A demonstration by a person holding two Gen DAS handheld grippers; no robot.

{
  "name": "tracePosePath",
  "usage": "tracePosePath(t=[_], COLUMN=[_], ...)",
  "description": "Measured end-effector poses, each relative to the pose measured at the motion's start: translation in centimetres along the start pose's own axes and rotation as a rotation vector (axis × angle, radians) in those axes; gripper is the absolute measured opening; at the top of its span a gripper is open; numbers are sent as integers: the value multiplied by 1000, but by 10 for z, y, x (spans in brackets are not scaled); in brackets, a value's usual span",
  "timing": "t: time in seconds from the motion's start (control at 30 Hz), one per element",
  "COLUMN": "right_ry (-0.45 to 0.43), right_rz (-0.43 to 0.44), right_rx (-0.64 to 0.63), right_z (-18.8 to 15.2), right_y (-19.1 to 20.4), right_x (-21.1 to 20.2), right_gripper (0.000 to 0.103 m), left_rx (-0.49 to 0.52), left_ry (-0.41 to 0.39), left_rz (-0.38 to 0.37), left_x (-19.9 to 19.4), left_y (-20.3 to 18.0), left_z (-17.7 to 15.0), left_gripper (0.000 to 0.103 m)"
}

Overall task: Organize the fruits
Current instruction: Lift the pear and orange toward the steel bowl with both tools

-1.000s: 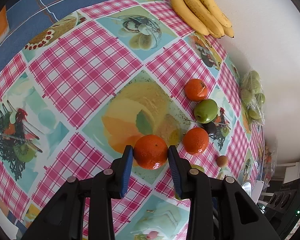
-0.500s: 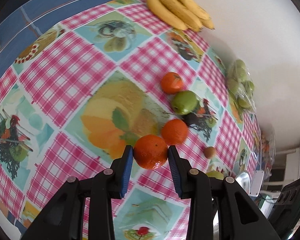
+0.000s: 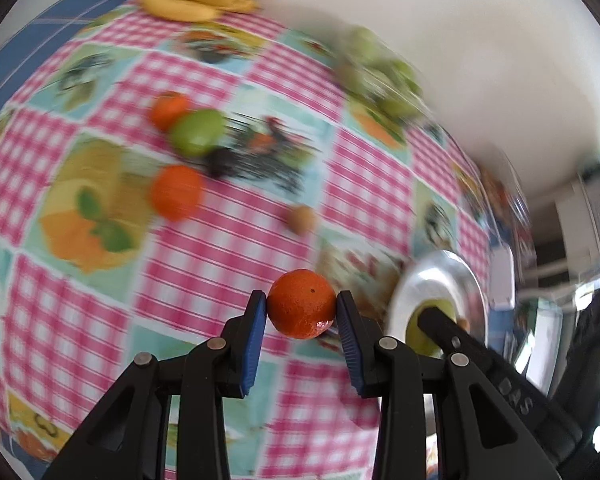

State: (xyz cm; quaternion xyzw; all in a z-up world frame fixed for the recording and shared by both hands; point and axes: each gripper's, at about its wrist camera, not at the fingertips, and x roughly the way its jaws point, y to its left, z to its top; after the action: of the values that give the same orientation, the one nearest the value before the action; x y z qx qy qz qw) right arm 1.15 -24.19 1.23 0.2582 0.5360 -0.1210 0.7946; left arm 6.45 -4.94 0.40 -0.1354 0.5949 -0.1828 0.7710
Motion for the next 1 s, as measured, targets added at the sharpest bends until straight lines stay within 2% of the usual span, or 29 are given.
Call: tracePosePath(t=[0.1,0.33,0.43,0.63,1.0], right_ry=[-7,-37,-49,-38,20], right_rz=[-42,-63,-79,-100,-101], right_rx=[60,163,194,230,206], right_z=[0,-1,-4,-8,-10], right_y=[-27,-79,-96,-117,-110], right_x=[-6,-24,-31,-31,-13], right_gripper=[42,43,43,43,43], left_rx=[91,276,313,352,391], left_ry=[19,79,94,78,82], left_rz=[-6,-38,-54,-42,-50], left_x=[7,24,30,38,51], left_y=[-29,-86,-98,-108,-115], left_z=[-13,-50,-57,-60,-62], left_gripper=[37,37,37,37,37])
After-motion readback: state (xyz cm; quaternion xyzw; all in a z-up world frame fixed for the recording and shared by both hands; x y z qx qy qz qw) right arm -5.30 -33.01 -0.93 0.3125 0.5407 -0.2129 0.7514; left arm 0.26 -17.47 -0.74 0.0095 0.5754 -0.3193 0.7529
